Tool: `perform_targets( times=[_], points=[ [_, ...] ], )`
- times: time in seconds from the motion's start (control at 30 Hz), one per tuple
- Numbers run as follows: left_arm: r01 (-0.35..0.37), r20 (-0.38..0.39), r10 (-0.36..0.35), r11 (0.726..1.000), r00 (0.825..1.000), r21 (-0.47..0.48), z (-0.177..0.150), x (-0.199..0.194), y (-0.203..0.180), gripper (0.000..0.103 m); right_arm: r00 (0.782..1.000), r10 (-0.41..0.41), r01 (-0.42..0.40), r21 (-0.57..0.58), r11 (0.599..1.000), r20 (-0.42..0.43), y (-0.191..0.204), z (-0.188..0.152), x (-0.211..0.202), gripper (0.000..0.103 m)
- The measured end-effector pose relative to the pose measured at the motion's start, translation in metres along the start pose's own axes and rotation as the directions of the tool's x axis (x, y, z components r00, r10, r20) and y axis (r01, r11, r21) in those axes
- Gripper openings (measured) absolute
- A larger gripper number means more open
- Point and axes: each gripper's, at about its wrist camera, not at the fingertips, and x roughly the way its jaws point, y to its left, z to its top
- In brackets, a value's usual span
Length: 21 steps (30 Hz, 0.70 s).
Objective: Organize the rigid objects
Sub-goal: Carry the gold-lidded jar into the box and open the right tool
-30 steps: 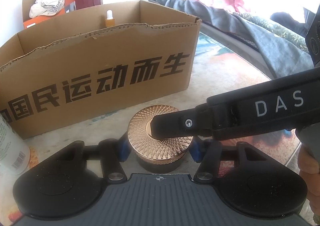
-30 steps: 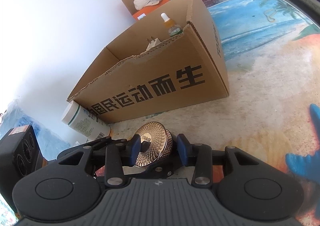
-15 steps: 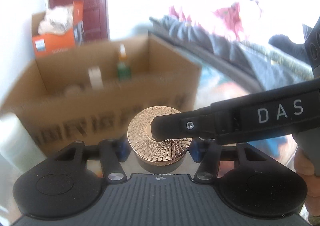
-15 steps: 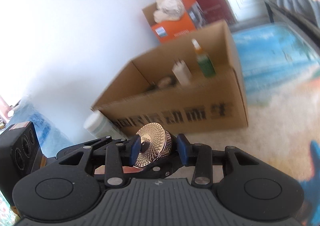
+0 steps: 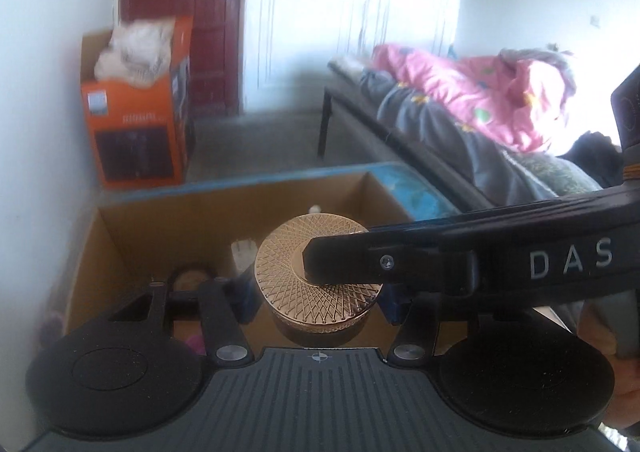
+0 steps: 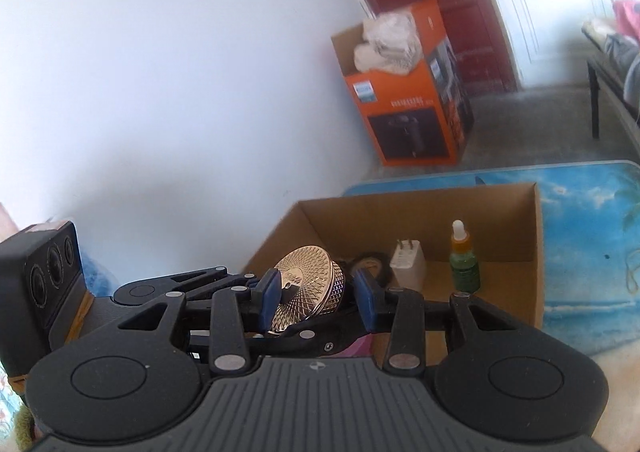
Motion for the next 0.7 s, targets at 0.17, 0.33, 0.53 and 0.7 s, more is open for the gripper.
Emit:
perform_targets(
  times=[0.17, 0.33, 0.53, 0.7],
  points=[
    [0.001, -0.159, -0.014, 0.996, 0.987, -0.085, 0.003, 0.049, 0.026, 0.056, 0.985, -0.019, 0.030, 0.061, 0.998, -0.174, -0.033, 0.019, 0.060, 0.044],
    [-0.009, -0.265, -0.028, 0.991, 0.964, -0.137, 0.004, 0.075, 0.037, 0.056, 0.961, -0.033, 0.060, 0.091, 0.994, -0.275, -0.052, 0.022, 0.093, 0.044],
    [-0.027, -0.341, -0.029, 0.987, 0.940, -0.158, 0.008, 0.085, 0.043, 0.060, 0.942, -0.044, 0.079, 0.094, 0.992, -0.333, -0.064, 0.022, 0.117, 0.043],
    [-0.024, -0.333, -0.031, 0.987, 0.943, -0.159, 0.011, 0.082, 0.047, 0.066, 0.929, -0.033, 0.084, 0.122, 0.989, -0.369, -0.066, 0.022, 0.126, 0.043]
  ],
)
